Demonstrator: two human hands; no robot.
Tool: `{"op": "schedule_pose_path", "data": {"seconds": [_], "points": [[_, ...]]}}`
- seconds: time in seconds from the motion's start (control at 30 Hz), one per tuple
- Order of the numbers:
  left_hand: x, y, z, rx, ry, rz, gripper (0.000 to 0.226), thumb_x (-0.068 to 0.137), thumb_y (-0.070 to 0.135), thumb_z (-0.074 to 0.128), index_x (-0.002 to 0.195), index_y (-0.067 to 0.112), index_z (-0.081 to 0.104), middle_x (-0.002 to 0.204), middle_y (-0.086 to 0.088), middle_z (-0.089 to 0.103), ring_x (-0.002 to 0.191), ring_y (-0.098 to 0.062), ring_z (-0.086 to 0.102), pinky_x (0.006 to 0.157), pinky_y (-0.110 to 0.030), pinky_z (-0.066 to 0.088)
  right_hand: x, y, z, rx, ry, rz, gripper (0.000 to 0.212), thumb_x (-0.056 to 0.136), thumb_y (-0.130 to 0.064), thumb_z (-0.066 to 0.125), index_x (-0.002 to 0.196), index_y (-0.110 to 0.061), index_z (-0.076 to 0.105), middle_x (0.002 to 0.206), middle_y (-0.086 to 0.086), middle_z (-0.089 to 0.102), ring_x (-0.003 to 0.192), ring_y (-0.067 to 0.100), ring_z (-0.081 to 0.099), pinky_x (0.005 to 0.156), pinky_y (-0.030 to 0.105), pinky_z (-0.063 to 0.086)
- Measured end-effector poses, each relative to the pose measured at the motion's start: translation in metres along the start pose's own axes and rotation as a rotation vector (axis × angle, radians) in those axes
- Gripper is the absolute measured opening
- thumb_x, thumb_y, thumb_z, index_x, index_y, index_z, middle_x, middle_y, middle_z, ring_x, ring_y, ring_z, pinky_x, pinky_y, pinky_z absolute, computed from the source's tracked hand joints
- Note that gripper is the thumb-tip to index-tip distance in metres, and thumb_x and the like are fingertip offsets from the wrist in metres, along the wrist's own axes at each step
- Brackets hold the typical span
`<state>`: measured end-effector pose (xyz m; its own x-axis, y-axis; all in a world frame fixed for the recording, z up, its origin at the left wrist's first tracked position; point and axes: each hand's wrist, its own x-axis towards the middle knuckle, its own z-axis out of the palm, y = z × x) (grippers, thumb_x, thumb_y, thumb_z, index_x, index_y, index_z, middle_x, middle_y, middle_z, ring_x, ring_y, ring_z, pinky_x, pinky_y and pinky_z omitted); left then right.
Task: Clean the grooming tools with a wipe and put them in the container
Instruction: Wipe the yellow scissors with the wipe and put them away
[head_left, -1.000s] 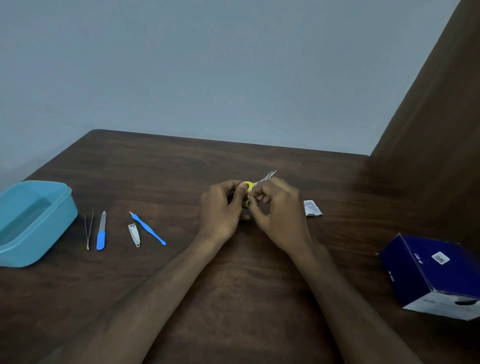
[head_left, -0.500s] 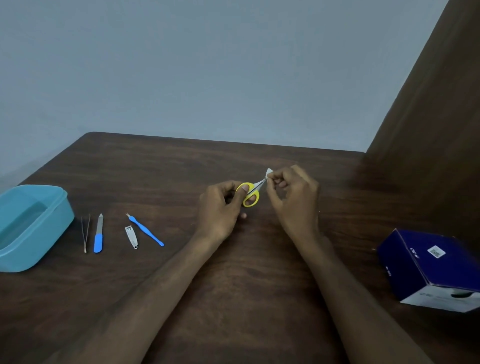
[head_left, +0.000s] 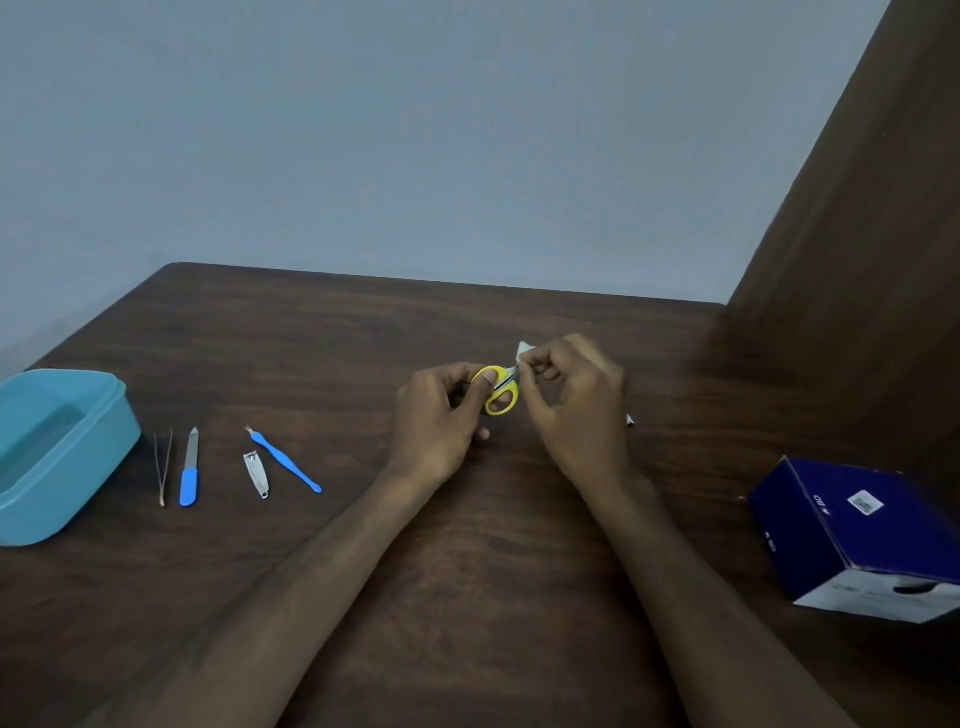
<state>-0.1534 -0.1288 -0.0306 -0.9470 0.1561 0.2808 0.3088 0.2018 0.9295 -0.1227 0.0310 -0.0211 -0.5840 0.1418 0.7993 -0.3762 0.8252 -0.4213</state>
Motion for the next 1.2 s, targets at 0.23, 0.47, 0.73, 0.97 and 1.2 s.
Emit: {"op": "schedule_pose_path", "data": {"seconds": [0.23,0.47,0.73,0.97,1.2], "points": [[0.001,-0.005,0.0,-0.044,-0.008,-0.015,0.026,0.109,0.027,0.062,0.097,0.018,0.083,0.082,0.001,0.081,0.06,-0.016,0.074,0.061,-0.039,0.064,-0.003,-0.003,0.01,0.008,-0.103,-0.04,0.008,0.088,-0.006,0.075,0.083,-0.01,0.07,0.084,0.004,0.065,0.075,0.02,0.061,0.068,0.041,0.053],[-0.001,-0.003,0.0,-0.169,-0.067,-0.038,0.035,0.113,0.03,0.053,0.103,0.015,0.083,0.09,-0.003,0.083,0.079,-0.023,0.081,0.072,-0.047,0.067,-0.008,-0.013,0.013,0.039,-0.139,-0.023,0.007,0.092,-0.011,0.074,0.086,-0.012,0.071,0.086,0.0,0.064,0.075,0.013,0.059,0.068,0.035,0.051],[0.002,0.0,-0.002,-0.353,-0.141,-0.129,0.024,0.111,0.017,0.057,0.114,0.008,0.079,0.102,-0.012,0.081,0.092,-0.014,0.077,0.073,-0.024,0.065,-0.005,-0.016,0.011,0.064,-0.093,0.07,0.003,0.096,-0.011,0.071,0.094,-0.012,0.069,0.092,-0.003,0.061,0.074,0.001,0.054,0.07,0.022,0.046],[0.0,0.005,-0.005,-0.439,-0.203,-0.157,0.021,0.105,0.005,0.065,0.122,0.008,0.076,0.099,-0.004,0.08,0.096,-0.015,0.079,0.08,-0.024,0.064,-0.003,-0.012,0.013,0.103,0.055,0.269,0.005,0.09,-0.013,0.075,0.09,-0.017,0.074,0.098,-0.006,0.068,0.081,0.006,0.069,0.071,0.041,0.061],[0.001,0.005,-0.006,-0.377,-0.222,-0.176,0.021,0.102,0.016,0.071,0.113,-0.002,0.077,0.094,-0.017,0.075,0.088,-0.015,0.074,0.076,-0.025,0.065,0.006,-0.006,-0.004,0.113,-0.1,0.063,0.006,0.09,-0.007,0.08,0.09,-0.011,0.075,0.087,-0.005,0.075,0.082,0.006,0.068,0.072,0.025,0.054]]}}
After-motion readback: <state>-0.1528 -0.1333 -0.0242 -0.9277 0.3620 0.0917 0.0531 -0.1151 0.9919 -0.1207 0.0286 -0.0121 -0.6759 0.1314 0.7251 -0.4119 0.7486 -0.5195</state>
